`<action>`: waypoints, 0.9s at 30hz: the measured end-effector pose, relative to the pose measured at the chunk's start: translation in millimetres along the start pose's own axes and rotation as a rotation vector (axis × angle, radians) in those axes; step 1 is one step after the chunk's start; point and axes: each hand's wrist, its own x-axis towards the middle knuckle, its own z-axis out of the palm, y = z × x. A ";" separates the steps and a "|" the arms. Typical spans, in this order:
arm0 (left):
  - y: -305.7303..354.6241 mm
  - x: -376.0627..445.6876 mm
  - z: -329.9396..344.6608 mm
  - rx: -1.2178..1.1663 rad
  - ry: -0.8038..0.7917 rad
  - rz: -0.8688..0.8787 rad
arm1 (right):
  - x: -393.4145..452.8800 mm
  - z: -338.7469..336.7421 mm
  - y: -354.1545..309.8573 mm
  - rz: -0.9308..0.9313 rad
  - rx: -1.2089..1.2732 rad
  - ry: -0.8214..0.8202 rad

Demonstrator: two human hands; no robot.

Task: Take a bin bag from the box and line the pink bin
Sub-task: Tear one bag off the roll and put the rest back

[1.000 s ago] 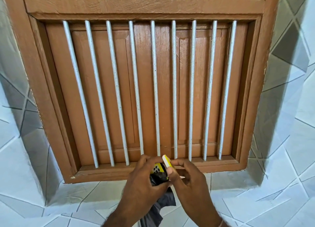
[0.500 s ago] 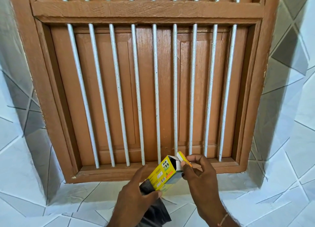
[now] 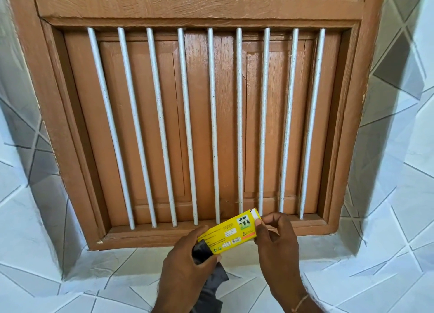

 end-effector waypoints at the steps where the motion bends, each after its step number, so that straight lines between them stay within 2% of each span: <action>1: 1.8 -0.9 0.2 0.016 0.009 0.012 | 0.3 0.3 1.6 0.010 0.010 0.007; 9: 17.9 -1.9 0.4 0.122 0.003 0.004 | -11.3 7.9 13.3 0.005 0.058 0.003; 12: 13.3 -2.0 -2.8 0.131 -0.010 -0.003 | -14.1 6.9 27.0 0.058 0.019 0.000; 15: 7.1 -1.2 -9.5 0.106 -0.008 -0.096 | -8.7 6.4 54.0 0.191 -0.027 0.083; 17: 4.4 0.3 -15.8 0.090 0.002 -0.193 | -1.0 6.3 72.7 0.197 -0.109 0.147; 20: -2.1 4.3 -28.0 -0.055 0.102 -0.230 | 12.7 5.4 92.4 0.161 -0.223 0.167; 23: -5.5 8.4 -39.1 -0.225 0.218 -0.261 | 22.2 7.1 101.6 0.107 -0.355 0.116; 27: -2.0 11.9 -49.0 -0.512 0.280 -0.385 | 26.2 13.0 102.2 0.026 -0.601 0.100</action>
